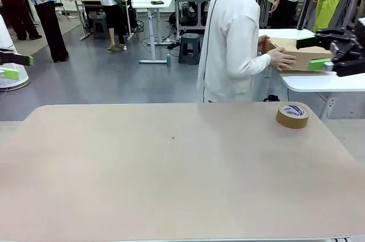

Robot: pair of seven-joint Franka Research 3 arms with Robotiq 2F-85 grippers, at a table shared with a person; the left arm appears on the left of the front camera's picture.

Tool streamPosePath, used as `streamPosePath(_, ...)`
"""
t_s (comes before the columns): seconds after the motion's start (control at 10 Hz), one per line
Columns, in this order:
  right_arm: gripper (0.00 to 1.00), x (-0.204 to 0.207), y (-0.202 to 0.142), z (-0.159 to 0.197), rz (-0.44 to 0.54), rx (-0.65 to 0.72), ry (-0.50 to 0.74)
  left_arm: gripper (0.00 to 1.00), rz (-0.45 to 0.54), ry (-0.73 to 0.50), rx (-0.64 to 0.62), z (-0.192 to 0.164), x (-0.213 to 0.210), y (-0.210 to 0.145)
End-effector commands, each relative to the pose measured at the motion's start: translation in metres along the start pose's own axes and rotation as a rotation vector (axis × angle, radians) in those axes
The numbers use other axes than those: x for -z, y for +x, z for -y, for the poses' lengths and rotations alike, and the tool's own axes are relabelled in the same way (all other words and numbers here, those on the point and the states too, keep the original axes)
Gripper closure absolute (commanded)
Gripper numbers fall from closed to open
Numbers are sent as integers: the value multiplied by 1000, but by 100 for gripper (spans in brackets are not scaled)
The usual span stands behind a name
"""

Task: Wrap the clocks to prevent damage.
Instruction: After the human seals the box with tape, release both hands from the side flaps of the Package Box.

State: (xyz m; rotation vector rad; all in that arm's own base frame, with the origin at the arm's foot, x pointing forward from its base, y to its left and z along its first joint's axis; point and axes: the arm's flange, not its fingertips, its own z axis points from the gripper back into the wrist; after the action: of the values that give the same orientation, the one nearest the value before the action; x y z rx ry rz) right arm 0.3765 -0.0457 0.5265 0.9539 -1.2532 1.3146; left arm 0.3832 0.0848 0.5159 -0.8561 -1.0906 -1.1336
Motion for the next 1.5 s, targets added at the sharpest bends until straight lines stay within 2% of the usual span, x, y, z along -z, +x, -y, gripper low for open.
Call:
streamPosePath(0.0, 0, -13, -35, 12, 53, 81, -15, 0, 182, 11, 10, -4, -22, -6)
streamPosePath(0.2, 0, -23, -51, 15, 13, 125, -27, 0, 254, 30, 4, -14, -42, -9)
streamPosePath(0.3, 0, -25, -52, 16, 16, 128, -34, 0, 248, 34, -3, -18, -44, -10)
streamPosePath(0.7, 0, -14, -43, 27, -18, 119, -22, 0, 57, -75, -98, -34, -12, -18)
streamPosePath(0.8, 0, -20, -50, 19, 5, 117, -19, 0, 29, -93, -102, -38, -6, -18)
streamPosePath(0.9, 0, -20, -50, 19, 5, 117, -19, 0, 131, -46, -70, -30, -11, -22)
streamPosePath(1.4, 0, -20, -50, 19, 5, 117, -19, 0, 131, -46, -70, -30, -11, -22)
